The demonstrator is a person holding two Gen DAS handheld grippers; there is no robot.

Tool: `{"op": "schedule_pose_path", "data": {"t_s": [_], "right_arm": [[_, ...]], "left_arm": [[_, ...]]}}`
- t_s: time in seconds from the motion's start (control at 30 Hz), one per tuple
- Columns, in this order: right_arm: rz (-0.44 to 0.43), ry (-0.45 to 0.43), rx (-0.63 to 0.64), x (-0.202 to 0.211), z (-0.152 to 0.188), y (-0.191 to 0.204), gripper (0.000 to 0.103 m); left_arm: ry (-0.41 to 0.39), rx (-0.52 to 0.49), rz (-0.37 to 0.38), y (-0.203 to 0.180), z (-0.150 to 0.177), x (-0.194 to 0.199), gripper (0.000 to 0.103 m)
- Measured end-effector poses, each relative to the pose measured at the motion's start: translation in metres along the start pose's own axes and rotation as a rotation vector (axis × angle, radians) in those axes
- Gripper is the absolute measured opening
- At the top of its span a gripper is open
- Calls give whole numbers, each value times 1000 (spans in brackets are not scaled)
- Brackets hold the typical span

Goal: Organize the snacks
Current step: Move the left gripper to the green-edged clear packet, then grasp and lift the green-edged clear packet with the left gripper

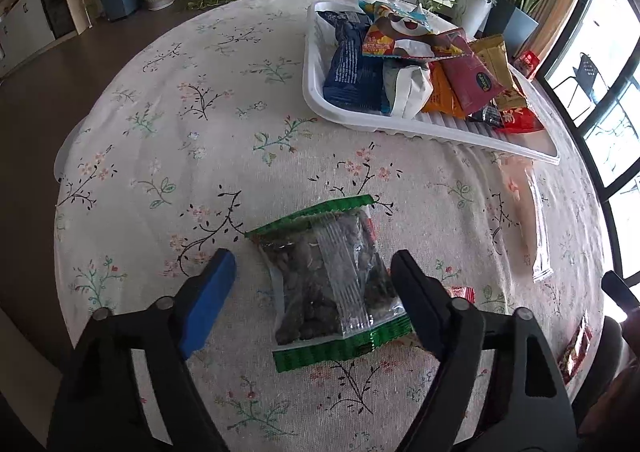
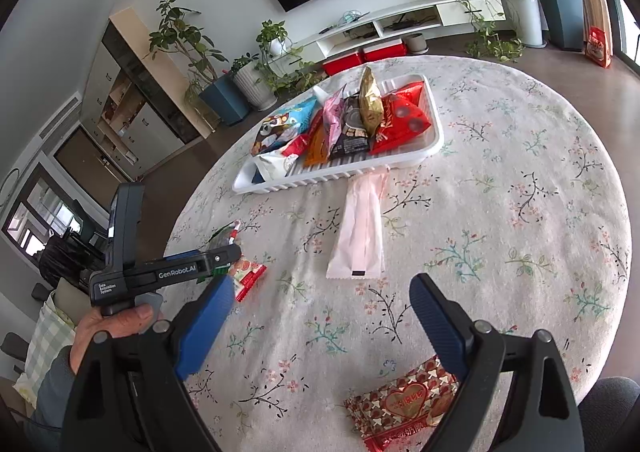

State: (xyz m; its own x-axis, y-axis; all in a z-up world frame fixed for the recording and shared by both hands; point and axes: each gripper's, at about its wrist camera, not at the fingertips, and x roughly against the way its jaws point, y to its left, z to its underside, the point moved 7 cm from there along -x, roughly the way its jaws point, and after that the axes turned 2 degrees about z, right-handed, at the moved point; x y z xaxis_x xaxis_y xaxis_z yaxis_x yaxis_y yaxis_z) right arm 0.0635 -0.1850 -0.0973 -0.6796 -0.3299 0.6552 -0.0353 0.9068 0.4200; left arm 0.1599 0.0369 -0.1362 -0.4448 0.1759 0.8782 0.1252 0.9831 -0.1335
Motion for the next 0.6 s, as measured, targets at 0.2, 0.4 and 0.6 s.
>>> {"op": "schedule_pose_path", "data": {"t_s": [0.2, 0.4, 0.6], "right_arm": [[3, 3, -5, -2, 2, -1, 92], [8, 1, 0, -1, 1, -1, 92], [7, 3, 9, -2, 0, 0, 92]], "left_arm": [[-3, -37, -17, 2, -1, 1, 62], [15, -104, -40, 0, 7, 1, 60], [9, -142, -28, 0, 9, 1, 60]]}}
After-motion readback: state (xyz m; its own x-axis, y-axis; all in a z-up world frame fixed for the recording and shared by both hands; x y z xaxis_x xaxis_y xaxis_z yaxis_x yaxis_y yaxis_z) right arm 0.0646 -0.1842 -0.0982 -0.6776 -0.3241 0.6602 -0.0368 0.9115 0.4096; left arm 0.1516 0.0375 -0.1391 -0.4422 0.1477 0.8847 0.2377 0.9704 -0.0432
